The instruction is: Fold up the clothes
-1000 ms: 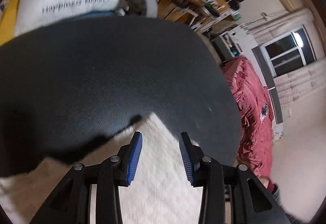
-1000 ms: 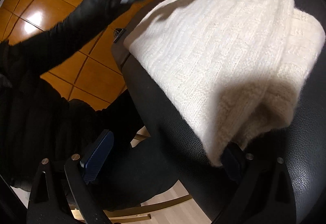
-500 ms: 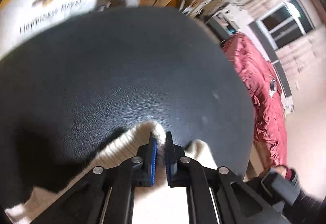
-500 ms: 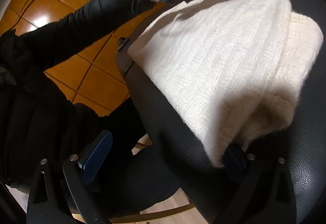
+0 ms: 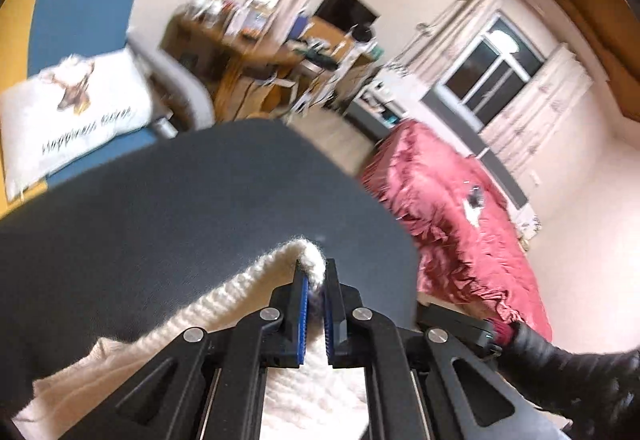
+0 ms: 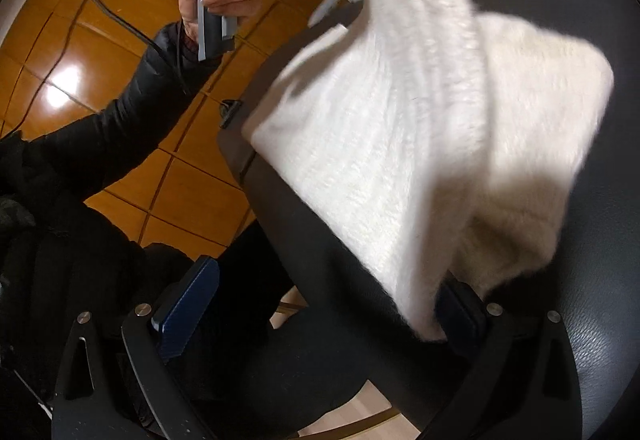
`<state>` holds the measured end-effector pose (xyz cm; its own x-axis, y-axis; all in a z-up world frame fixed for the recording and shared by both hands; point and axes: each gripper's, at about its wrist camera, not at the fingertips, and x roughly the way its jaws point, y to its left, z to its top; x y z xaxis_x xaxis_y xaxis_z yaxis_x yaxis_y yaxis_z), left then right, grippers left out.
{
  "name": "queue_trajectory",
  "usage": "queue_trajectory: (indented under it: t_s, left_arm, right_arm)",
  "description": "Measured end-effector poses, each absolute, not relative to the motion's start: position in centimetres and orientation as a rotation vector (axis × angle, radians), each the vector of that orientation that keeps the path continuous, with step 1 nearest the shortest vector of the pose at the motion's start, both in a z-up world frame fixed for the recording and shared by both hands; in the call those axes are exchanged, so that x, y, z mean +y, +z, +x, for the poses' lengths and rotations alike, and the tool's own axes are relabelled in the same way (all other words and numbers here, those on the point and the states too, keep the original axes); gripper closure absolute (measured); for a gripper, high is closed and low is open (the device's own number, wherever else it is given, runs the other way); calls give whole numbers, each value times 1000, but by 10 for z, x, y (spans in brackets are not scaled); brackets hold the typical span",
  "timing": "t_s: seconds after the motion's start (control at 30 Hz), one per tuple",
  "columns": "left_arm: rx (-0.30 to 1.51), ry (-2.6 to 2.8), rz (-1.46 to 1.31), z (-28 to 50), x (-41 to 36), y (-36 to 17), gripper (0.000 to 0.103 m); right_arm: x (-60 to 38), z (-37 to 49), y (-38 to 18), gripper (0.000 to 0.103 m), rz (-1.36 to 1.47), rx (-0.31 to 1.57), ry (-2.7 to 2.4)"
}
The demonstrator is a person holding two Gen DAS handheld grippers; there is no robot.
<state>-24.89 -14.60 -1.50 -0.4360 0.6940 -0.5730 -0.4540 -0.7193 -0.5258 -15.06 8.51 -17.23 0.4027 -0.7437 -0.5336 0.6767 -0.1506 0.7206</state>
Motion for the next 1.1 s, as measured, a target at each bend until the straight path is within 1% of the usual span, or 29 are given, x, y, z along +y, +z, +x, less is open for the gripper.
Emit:
queue_trajectory:
  t_s: [0.13, 0.2, 0.27, 0.3, 0.37, 0.43, 0.5, 0.63, 0.77, 0.87, 0.9, 0.93, 0.97, 1.03, 1.1]
  left_arm:
    - [-358, 2148, -975, -224, -139, 23, 98]
    - [-336, 2142, -959, -211, -135, 36, 98]
    - [-322, 2123, -948, -198, -130, 46, 98]
    - [-315, 2111, -945, -193, -126, 48, 98]
    - [-280, 2104, -964, -185, -112, 44, 98]
    - [-273, 2105, -1013, -192, -99, 30, 98]
    - [-304, 2104, -1104, -211, -87, -2, 98]
    - [-385, 2070, -1313, -259, -64, -81, 98]
    - [-411, 2021, -1445, -287, -42, -139, 98]
    - [-460, 2019, -1507, -297, -41, -157, 97]
    - [-479, 2018, -1528, -300, -41, -162, 92]
    - [-498, 2017, -1548, -304, -42, -167, 89]
    - [-535, 2027, -1556, -305, -48, -169, 85]
    - [-659, 2076, -1534, -301, -76, -164, 83]
    - [-718, 2144, -1484, -287, -106, -153, 79]
  right_arm:
    - [76, -152, -167, 2, 1186, -46, -1244]
    - [66, -146, -169, 2, 1193, -37, -1165]
    - [57, -137, -170, 2, 1199, -17, -1060]
    - [55, -127, -167, 2, 1192, 23, -1026]
    - [55, -115, -168, 2, 1204, 65, -972]
    - [60, -110, -179, 2, 1252, 101, -972]
    - [67, -113, -193, 2, 1307, 103, -996]
    - [81, -118, -210, 2, 1326, -5, -1032]
    - [86, -108, -212, 2, 1270, -25, -1080]
    - [95, -108, -208, 2, 1239, -37, -1104]
    - [99, -110, -207, 2, 1248, -46, -1107]
    - [102, -113, -205, 2, 1256, -55, -1111]
    - [105, -115, -204, 2, 1267, -60, -1115]
    - [108, -114, -201, 2, 1294, -55, -1133]
    - [114, -113, -193, 2, 1291, -31, -1181]
